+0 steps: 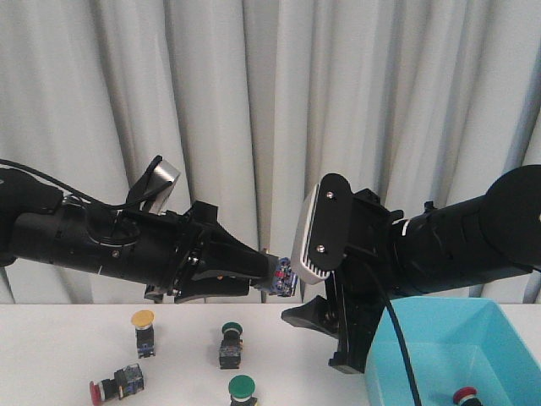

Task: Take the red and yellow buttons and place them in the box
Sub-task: 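Lift the yellow button and pass it to the right gripper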

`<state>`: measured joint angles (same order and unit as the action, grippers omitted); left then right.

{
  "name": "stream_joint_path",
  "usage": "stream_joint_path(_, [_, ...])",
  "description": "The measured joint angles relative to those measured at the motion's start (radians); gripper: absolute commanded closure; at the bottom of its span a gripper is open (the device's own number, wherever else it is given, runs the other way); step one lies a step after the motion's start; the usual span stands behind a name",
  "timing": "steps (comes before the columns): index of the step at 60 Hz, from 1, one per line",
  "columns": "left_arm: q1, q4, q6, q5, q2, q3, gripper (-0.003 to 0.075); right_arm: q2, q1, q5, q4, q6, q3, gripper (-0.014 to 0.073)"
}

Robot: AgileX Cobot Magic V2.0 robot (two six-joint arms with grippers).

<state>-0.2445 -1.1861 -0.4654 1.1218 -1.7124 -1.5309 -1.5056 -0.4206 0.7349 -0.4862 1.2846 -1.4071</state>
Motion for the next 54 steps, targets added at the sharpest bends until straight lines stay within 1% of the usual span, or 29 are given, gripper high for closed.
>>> stream_joint_path(10, [-0.030,0.004,0.026,0.000,0.000,0.000,0.0716,0.000,0.000,-0.030,-0.003,0.020,0.000,0.0106])
stream_joint_path(25, [-0.063,-0.003,0.043,-0.017,0.000,0.000,0.0716,0.000,0.000,-0.032,-0.004,0.022,0.000,0.0107])
stream_joint_path(31, [-0.064,-0.004,0.048,-0.017,0.000,0.000,0.0716,0.000,0.000,-0.032,-0.006,0.022,0.000,0.0138])
stream_joint_path(39, [-0.064,-0.009,0.049,-0.020,0.000,0.000,0.0716,0.000,0.000,-0.029,-0.006,0.022,0.000,0.0276])
stream_joint_path(45, [-0.064,-0.022,0.051,-0.027,0.000,0.000,0.0716,0.000,-0.002,-0.022,-0.010,0.022,0.000,0.0431])
stream_joint_path(49, [-0.064,-0.029,0.054,-0.027,0.000,0.000,0.0715,0.000,-0.002,-0.022,-0.012,0.021,0.000,0.0510])
stream_joint_path(54, [-0.064,-0.032,0.054,-0.027,0.000,0.000,0.0704,0.000,-0.002,-0.022,-0.016,0.021,0.000,0.0579])
